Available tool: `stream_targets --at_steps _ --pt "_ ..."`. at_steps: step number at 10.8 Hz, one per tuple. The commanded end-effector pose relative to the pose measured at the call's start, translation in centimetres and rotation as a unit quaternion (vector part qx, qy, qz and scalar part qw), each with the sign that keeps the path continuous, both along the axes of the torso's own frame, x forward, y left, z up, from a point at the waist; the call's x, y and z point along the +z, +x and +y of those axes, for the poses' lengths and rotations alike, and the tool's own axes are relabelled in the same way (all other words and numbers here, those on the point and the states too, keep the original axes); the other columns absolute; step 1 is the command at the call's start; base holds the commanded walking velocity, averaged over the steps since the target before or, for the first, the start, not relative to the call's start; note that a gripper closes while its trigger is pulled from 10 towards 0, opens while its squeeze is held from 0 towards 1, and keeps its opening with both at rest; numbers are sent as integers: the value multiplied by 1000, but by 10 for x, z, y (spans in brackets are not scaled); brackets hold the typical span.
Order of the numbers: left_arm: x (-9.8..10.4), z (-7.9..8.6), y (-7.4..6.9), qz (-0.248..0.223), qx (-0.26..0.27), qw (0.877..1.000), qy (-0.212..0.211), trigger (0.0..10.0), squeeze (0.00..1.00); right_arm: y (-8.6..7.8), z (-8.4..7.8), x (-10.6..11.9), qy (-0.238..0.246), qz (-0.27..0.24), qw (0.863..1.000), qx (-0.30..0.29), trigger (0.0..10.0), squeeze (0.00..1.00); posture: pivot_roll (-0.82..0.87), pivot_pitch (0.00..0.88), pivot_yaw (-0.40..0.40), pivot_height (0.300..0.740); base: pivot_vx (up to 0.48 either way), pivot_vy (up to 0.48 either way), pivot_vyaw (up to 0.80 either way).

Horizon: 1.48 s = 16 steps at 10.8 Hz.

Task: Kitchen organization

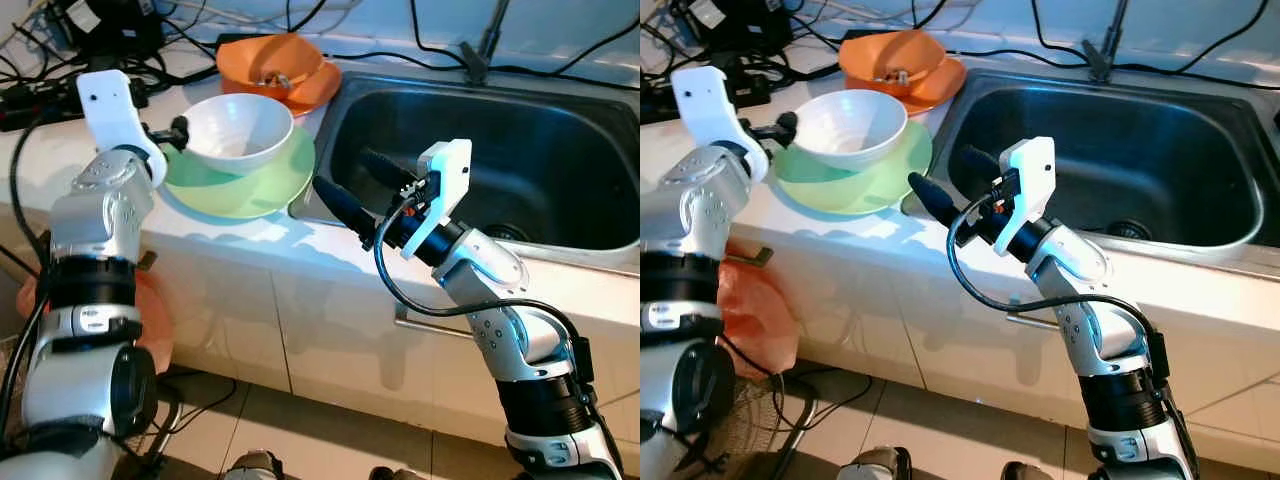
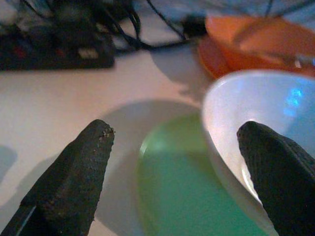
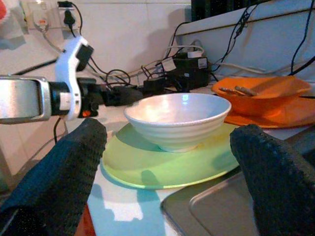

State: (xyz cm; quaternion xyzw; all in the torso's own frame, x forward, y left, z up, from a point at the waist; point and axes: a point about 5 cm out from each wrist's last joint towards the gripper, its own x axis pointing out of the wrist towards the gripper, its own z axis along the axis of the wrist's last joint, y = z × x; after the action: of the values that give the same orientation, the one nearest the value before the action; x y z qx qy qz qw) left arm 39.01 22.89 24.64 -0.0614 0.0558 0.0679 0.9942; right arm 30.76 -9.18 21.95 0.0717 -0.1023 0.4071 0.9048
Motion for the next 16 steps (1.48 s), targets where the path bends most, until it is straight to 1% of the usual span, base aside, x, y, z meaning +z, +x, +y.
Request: stream_targets --at_steps 1,2,5,6,7,8,9,10,11,12,13,16 --pt "-2 -3 2 16 -14 1000 -10 10000 0 -3 1 4 -1 -6 1000 6 10000 0 126 108 63 740 0 0 0" --pt "-5 -9 4 22 -32 999 -13 10000 0 -5 2 4 -3 -6 1000 10 10000 0 121 106 73 740 0 0 0" --pt "-5 -30 13 29 -62 997 -28 10000 0 -15 1 -1 -32 0 999 38 10000 0 105 106 88 740 0 0 0" --pt "-3 -32 14 26 -65 997 -30 10000 0 -15 -1 -2 -37 2 999 35 10000 0 103 107 88 740 0 0 0" --pt "-4 -32 15 32 -68 996 -45 10000 0 -16 -1 -2 -40 4 999 36 10000 0 104 108 89 740 0 0 0" --pt "-10 -30 16 51 -61 994 -70 10000 0 -17 0 -2 -42 4 998 40 10000 0 103 108 91 740 0 0 0" --pt "-16 -29 16 72 -52 990 -107 10000 0 -19 0 -2 -46 5 998 45 10000 0 103 109 93 740 0 0 0" --pt "-19 -27 16 84 -44 986 -134 10000 0 -20 -1 -2 -50 5 998 48 10000 0 101 110 95 740 0 0 0" --pt "-24 -24 16 97 -31 981 -168 3843 0 -21 -2 -2 -56 5 997 51 10000 0 99 110 95 740 0 0 0" --pt "-28 -20 15 107 -21 976 -190 1686 0 -23 -3 -1 -61 4 997 54 10000 0 98 111 95 740 0 0 0" --pt "-29 -18 15 112 -17 974 -198 0 0 -24 -3 -1 -65 4 996 57 10000 0 97 111 94 740 0 0 0" --pt "-28 -17 16 107 -16 969 -220 0 0 -25 -2 -1 -67 4 996 59 10000 0 98 111 94 740 0 0 0"
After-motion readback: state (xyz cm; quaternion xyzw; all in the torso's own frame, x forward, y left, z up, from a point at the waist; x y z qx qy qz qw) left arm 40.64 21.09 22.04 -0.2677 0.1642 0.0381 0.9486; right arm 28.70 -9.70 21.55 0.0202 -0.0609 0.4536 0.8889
